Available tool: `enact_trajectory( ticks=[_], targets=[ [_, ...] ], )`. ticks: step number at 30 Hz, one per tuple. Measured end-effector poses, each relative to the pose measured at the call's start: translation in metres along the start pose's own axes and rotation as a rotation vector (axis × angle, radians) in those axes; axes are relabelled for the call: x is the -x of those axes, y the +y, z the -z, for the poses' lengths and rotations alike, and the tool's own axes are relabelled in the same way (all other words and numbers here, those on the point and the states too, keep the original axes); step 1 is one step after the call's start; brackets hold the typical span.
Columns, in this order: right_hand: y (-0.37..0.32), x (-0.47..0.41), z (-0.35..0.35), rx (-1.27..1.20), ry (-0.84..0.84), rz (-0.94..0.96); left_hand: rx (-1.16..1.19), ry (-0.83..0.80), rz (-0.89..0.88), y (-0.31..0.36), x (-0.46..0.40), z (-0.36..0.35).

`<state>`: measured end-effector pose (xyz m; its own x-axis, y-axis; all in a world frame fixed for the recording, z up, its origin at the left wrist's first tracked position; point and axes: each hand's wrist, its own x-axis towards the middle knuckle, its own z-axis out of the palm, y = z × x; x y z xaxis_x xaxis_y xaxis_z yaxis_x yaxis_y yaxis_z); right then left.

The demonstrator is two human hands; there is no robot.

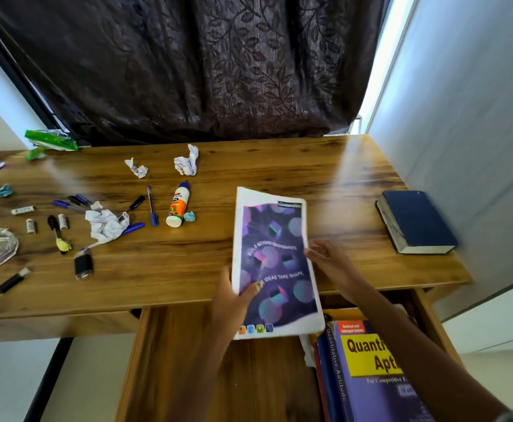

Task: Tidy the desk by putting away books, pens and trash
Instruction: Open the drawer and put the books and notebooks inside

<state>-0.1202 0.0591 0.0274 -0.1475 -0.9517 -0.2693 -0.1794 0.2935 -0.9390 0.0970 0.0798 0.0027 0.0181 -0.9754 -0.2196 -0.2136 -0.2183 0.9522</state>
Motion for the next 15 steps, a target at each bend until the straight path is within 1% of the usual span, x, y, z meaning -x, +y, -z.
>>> enact_trajectory(
  ticks=[2, 3, 6, 9, 12, 14, 15],
  targets=[
    [-0.003, 0.004, -0.006, -0.212, 0.013, -0.052, 0.131, -0.075, 0.089, -0.006, 0.018, -0.008],
    [-0.003, 0.007, -0.006, -0.288, 0.007, -0.094, 0.147, -0.089, 0.113, -0.009, 0.027, -0.010],
    [0.002, 0.023, -0.001, -0.395, -0.048, -0.152, 0.183, -0.072, 0.130, -0.013, 0.047, -0.006],
    [0.003, 0.043, -0.002, -0.459, -0.012, -0.058, 0.223, -0.071, 0.101, -0.012, 0.056, 0.010],
    [0.000, 0.064, -0.010, -0.520, -0.039, 0.070, 0.229, -0.050, 0.057, -0.002, 0.065, 0.023],
    [0.001, 0.078, -0.015, -0.502, -0.057, 0.118, 0.218, -0.023, 0.019, 0.000, 0.068, 0.030],
    [0.004, 0.086, -0.019, -0.453, -0.065, 0.126, 0.213, -0.013, 0.014, 0.000, 0.070, 0.034]
  ],
)
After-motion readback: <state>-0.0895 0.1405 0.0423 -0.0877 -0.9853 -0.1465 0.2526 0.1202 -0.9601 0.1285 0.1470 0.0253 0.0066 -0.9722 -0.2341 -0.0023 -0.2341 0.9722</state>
